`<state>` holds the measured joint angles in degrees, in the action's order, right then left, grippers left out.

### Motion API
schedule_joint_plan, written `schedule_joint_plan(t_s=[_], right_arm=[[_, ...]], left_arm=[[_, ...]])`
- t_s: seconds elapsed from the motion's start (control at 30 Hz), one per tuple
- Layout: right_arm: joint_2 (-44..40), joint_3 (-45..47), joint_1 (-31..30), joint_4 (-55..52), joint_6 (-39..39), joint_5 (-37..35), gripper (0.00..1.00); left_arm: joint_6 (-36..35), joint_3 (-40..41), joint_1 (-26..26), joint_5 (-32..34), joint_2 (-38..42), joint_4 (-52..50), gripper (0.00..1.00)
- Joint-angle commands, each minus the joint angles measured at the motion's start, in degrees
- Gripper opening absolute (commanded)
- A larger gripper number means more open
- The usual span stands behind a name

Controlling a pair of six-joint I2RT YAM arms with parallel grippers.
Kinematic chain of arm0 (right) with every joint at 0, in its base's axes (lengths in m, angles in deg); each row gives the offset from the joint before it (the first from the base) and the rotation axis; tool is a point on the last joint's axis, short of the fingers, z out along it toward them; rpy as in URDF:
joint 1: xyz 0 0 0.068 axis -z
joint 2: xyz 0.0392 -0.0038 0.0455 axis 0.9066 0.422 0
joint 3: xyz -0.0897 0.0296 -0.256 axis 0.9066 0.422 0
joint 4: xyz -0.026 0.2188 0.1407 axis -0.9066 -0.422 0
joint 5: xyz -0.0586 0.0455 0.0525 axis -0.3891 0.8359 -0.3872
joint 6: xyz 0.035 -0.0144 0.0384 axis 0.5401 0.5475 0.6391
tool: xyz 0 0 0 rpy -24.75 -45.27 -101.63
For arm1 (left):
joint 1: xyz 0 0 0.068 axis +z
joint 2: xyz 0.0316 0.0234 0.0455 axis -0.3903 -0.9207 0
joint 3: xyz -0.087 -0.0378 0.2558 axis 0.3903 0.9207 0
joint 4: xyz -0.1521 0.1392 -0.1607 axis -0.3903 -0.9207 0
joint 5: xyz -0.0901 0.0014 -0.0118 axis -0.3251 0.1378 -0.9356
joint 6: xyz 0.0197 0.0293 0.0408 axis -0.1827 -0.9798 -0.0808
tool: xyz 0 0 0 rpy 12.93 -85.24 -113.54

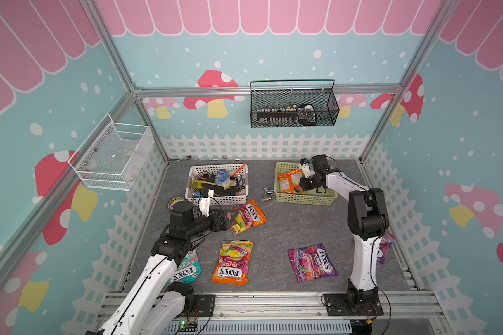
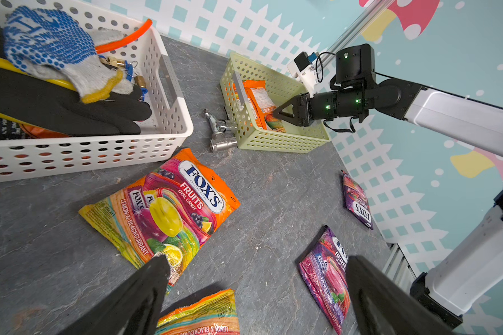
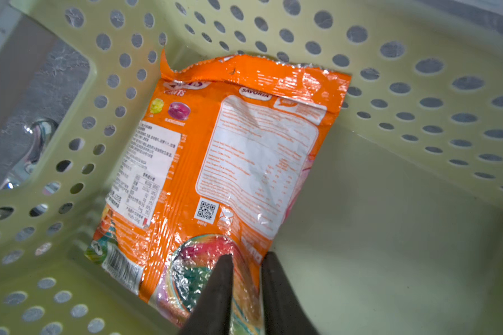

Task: Put the candies in the basket
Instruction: Place the candy in the basket.

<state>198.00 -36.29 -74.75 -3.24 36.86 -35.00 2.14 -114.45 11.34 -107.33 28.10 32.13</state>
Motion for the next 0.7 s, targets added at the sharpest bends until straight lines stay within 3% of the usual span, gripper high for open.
schedule_joint_plan(t_s=[0.0,0.13,0.37,0.57,0.67], right_arm=[[-1.8,-0.8,0.0,-0.5,0.7,0.6,0.39],[-6.5,0.7,-0.1,-1.7,4.5,0.5,0.51],[-19.7,9.1,-2.0,-2.1,13.5,1.5,0.6],[-27.7,19.5,-4.6,-2.4,23.1,1.1,0.64],[-32.7,26.2,-4.8,-1.8,29.2,1.0,0.64]], left_arm=[[-0.6,-0.3,0.4,1.1,-0.1,-0.2,0.99],[0.5,-0.4,0.4,3.5,0.5,-0.2,0.99],[2.7,-0.1,0.4,10.4,4.7,-0.2,0.99],[4.5,0.5,0.4,10.3,3.9,-0.2,0.99],[3.5,0.6,0.4,6.9,2.4,-0.1,0.99]])
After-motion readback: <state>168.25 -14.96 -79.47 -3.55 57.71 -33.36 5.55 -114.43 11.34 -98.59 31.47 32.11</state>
